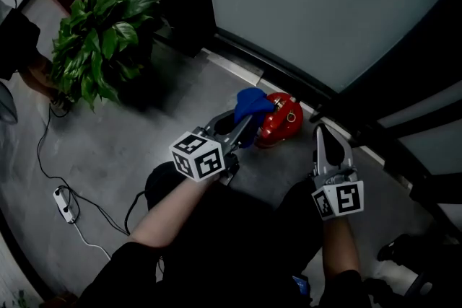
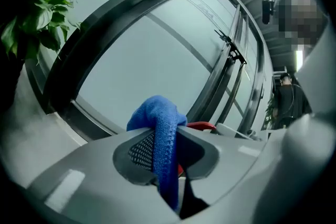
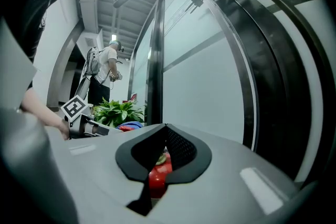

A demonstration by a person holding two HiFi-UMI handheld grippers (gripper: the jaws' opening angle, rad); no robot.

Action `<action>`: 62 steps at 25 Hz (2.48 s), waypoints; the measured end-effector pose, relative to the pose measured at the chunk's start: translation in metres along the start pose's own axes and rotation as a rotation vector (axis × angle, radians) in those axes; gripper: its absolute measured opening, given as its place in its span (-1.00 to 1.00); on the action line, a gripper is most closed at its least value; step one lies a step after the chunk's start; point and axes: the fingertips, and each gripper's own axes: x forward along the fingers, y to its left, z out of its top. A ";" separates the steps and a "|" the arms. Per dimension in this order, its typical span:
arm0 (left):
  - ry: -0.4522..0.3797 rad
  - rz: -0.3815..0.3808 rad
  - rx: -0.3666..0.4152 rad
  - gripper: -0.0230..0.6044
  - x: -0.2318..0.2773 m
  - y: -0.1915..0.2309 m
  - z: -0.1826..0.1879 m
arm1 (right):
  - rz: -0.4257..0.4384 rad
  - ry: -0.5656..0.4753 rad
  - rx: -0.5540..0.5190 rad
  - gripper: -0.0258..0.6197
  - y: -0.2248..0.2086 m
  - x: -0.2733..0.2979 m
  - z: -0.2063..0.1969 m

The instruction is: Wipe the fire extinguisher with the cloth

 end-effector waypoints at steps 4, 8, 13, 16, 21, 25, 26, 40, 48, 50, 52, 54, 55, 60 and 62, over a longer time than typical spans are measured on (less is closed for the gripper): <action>0.024 -0.024 -0.058 -0.72 0.004 0.000 -0.017 | -0.035 0.006 0.004 -0.92 -0.007 0.005 -0.013; 0.097 -0.012 -0.038 -0.72 0.007 0.007 -0.045 | -0.091 0.042 0.017 -0.92 -0.018 0.008 -0.040; 0.125 -0.009 -0.065 -0.72 0.012 0.012 -0.065 | -0.127 0.081 0.038 -0.92 -0.027 0.011 -0.068; 0.104 -0.003 -0.100 -0.72 0.012 0.017 -0.066 | -0.135 0.115 0.032 -0.92 -0.030 0.011 -0.083; 0.077 0.063 -0.227 -0.72 0.011 0.040 -0.076 | -0.158 0.132 0.085 -0.92 -0.037 0.009 -0.094; 0.060 0.104 -0.323 -0.72 0.013 0.053 -0.093 | -0.157 0.127 0.152 -0.92 -0.037 0.009 -0.097; 0.060 0.114 -0.338 -0.72 0.014 0.057 -0.097 | -0.156 0.128 0.161 -0.92 -0.036 0.009 -0.097; -0.060 0.026 -0.667 -0.72 0.026 0.095 -0.125 | -0.098 0.116 0.196 -0.92 -0.020 0.017 -0.096; -0.201 0.145 -0.921 -0.72 0.024 0.132 -0.177 | -0.065 0.115 0.233 -0.92 -0.007 0.012 -0.089; -0.190 0.163 -0.935 -0.72 0.026 0.139 -0.189 | -0.057 0.120 0.234 -0.92 -0.004 0.010 -0.088; -0.182 0.185 -0.952 -0.72 0.028 0.148 -0.201 | -0.055 0.126 0.249 -0.92 -0.003 0.008 -0.087; -0.163 0.207 -0.952 -0.72 0.030 0.158 -0.211 | -0.049 0.129 0.267 -0.92 0.000 0.007 -0.086; -0.152 0.217 -0.952 -0.72 0.031 0.163 -0.216 | -0.044 0.130 0.271 -0.92 0.002 0.007 -0.086; -0.024 0.291 -0.923 -0.72 0.030 0.186 -0.249 | -0.006 0.148 0.226 -0.92 0.016 0.004 -0.084; 0.039 0.311 -0.903 -0.72 0.028 0.190 -0.263 | 0.003 0.161 0.207 -0.92 0.019 0.002 -0.085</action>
